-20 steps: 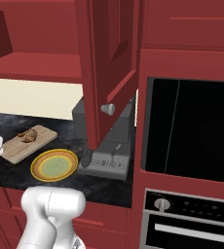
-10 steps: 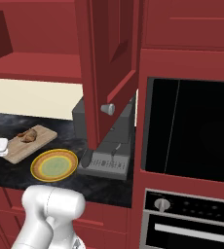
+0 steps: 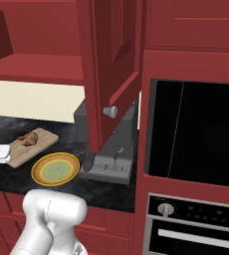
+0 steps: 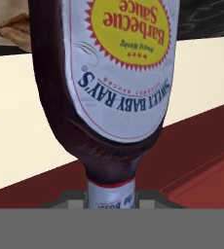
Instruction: Pick the chicken drumstick from the plate and place it on the cutting board. Then pick the condiment bottle from the cabinet and place it next to the cutting board.
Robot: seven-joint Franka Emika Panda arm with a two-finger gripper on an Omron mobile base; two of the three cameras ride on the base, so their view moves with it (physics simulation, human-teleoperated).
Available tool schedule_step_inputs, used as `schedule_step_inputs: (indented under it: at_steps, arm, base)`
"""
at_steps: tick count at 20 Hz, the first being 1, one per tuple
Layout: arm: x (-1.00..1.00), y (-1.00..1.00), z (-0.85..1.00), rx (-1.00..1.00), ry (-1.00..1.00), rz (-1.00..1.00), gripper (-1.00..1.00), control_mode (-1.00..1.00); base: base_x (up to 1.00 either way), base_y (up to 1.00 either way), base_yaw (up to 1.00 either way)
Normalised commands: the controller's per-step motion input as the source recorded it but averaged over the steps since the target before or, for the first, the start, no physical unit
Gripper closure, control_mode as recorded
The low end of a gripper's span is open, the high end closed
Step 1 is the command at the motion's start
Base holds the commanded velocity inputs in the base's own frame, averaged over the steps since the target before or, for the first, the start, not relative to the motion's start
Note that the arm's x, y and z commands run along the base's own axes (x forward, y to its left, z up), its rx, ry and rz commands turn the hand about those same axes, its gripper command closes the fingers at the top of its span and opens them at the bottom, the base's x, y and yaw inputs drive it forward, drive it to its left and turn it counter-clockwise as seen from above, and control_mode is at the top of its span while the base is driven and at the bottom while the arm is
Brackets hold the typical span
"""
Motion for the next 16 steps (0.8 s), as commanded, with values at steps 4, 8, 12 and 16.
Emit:
schedule_step_inputs:
  at_steps: [4,8,12,16]
  arm:
    - [-0.06,0.06,-0.05,-0.01,0.02,-0.05,1.0,-1.0]
    - [-0.01,0.03,0.0,0.02,0.06,-0.04,1.0,-1.0]
    - [0.0,0.01,-0.01,0.07,0.14,-0.03,1.0,-1.0]
    - [-0.02,0.0,-0.09,0.05,0.14,-0.02,1.0,-1.0]
  base:
    - [0.0,0.0,0.0]
    - [0.0,0.0,0.0]
    - [0.0,0.0,0.0]
    - [0.0,0.0,0.0]
